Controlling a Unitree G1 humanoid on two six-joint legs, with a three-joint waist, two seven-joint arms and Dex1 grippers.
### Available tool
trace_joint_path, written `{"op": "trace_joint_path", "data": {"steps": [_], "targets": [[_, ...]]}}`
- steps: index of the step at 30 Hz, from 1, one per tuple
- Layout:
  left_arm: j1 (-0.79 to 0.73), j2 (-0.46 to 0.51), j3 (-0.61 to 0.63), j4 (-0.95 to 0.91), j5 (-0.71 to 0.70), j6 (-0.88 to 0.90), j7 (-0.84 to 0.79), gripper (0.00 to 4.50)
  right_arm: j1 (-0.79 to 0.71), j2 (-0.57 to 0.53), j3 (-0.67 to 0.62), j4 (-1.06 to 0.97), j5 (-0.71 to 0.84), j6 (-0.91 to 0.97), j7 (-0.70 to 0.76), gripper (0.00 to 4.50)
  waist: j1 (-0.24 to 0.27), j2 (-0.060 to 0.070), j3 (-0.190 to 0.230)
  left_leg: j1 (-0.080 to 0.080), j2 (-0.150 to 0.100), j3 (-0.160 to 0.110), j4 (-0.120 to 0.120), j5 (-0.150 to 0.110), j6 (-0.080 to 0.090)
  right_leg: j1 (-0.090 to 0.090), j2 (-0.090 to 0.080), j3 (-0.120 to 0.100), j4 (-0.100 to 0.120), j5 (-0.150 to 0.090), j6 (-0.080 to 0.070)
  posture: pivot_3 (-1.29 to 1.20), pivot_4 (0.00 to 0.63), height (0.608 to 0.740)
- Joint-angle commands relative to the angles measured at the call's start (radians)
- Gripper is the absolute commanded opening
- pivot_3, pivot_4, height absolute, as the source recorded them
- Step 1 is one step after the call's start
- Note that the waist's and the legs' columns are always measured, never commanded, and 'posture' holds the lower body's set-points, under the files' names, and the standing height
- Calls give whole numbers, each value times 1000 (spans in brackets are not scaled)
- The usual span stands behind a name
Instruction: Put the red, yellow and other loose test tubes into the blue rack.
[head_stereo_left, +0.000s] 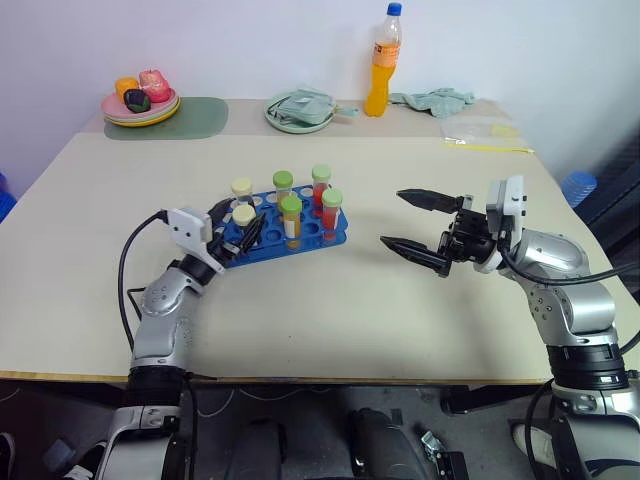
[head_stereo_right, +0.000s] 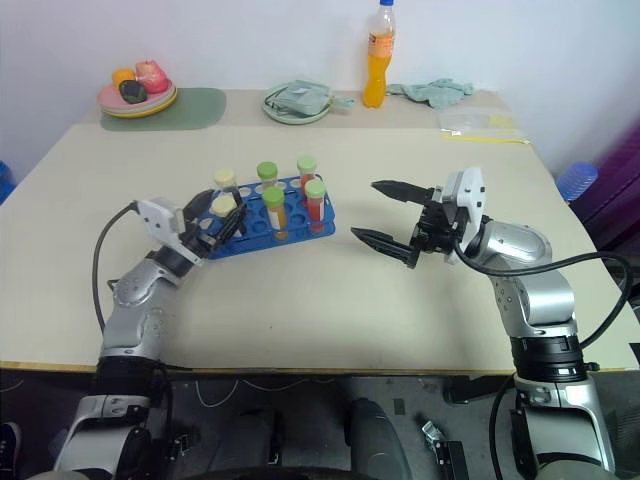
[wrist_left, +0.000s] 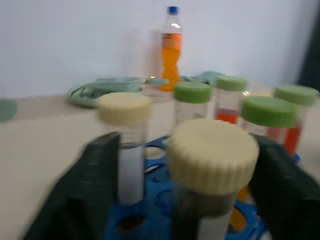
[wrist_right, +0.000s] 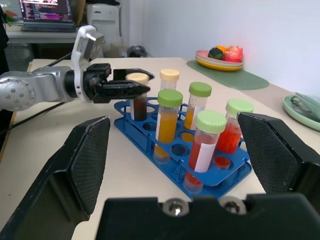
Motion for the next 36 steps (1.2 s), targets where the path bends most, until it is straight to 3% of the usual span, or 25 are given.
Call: {"op": "trace_joint_path", "data": {"steps": [1, 6, 14, 17, 23, 30, 36], "targets": [[36, 37, 26, -84, -55, -6, -78, 4442, -20, -9, -17, -4, 1, -19, 9, 4500, -1, 0, 0, 0, 0, 0, 0, 0, 0, 0, 0, 0, 0, 0, 0, 0, 150, 740], [102, 179, 106, -177, -130, 81, -157, 4442, -24, -15, -19, 21, -2, -29, 27, 4500, -2, 0, 0, 0, 1, 0, -1, 0, 0, 0, 0, 0, 0, 0, 0, 0, 150, 740], [158, 465, 116, -74, -108, 145, -430, 4442, -29, -35, -22, 81, -10, -50, 80, 4500, 3, 0, 1, 0, 0, 1, -1, 0, 0, -1, 0, 0, -1, -2, -4, 0, 150, 740], [164, 521, 130, -59, -117, 135, -526, 4442, 18, -64, -26, 71, -7, -54, 127, 4500, 4, 0, 1, -1, 0, 1, -1, 0, 0, -1, 0, 0, -1, -2, -4, 0, 150, 740], [195, 545, 137, -101, -130, 111, -639, 4442, 121, -122, -90, 66, 11, -70, 163, 4500, 2, 0, 1, -1, 1, 1, -2, 0, 0, -1, -1, 0, -2, -2, -4, 0, 150, 740], [156, 490, 94, -127, -101, 74, -609, 4442, 238, -200, -189, 49, -1, -82, 148, 4500, 3, 0, 1, 0, 1, 1, -2, 0, 0, -1, 0, 0, -1, -2, -4, 0, 150, 740], [138, 425, 25, -110, -68, 39, -618, 4442, 279, -205, -206, 18, -1, -79, 121, 4500, -1, 0, 1, 0, 1, 1, -2, 0, 0, -1, 1, 0, -1, -3, -4, 0, 150, 740]]}}
